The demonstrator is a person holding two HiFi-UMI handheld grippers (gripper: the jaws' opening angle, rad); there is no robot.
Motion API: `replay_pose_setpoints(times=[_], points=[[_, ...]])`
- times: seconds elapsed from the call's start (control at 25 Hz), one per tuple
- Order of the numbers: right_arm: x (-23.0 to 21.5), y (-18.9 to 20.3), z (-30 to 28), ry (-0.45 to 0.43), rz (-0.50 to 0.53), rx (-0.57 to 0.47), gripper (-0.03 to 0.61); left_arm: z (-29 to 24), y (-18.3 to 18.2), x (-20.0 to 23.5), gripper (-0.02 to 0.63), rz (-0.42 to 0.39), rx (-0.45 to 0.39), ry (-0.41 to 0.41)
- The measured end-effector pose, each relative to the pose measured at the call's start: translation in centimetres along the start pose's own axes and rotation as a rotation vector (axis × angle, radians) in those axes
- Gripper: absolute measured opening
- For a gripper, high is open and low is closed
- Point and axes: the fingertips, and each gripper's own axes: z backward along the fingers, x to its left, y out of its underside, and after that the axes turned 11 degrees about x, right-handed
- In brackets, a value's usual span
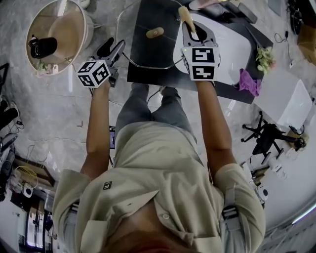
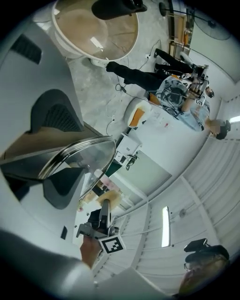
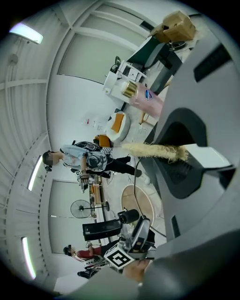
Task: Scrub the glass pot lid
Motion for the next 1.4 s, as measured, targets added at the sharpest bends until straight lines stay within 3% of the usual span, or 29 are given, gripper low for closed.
replay_pose_setpoints(times=[0.16, 0.4, 0.72, 0.88, 1.08, 1.16, 1.4], points=[[0.6, 0.5, -2.0, 0.0, 0.01, 0.018, 0.048, -1.0, 1.0, 0.0, 0.226, 0.016, 0.02, 0.025], [0.4, 1.5, -4.5, 0.056, 0.074, 0.059, 0.048, -1.3, 0.8, -0.1, 0.148, 0.115, -0.015, 0.105], [0.0, 1.5, -8.2, 0.192, 0.24, 0.143, 0.048, -1.4, 0.6, 0.1, 0.14, 0.077, 0.001, 0.079], [4.1, 1.0, -11.0, 0.088, 0.287, 0.162, 0.048, -1.2, 0.6, 0.1, 0.144, 0.113, -0.013, 0.102], [14.4, -2.1, -11.5, -0.19, 0.362, 0.084, 0.048, -1.3, 0.5, 0.1, 0.143, 0.098, -0.001, 0.087], [17.4, -2.7, -11.1, -0.262, 0.392, 0.062, 0.048, -1.4, 0.5, 0.1, 0.142, 0.097, 0.001, 0.086], [19.0, -2.5, -10.8, -0.298, 0.428, 0.049, 0.048, -1.5, 0.6, 0.2, 0.143, 0.104, 0.002, 0.09]])
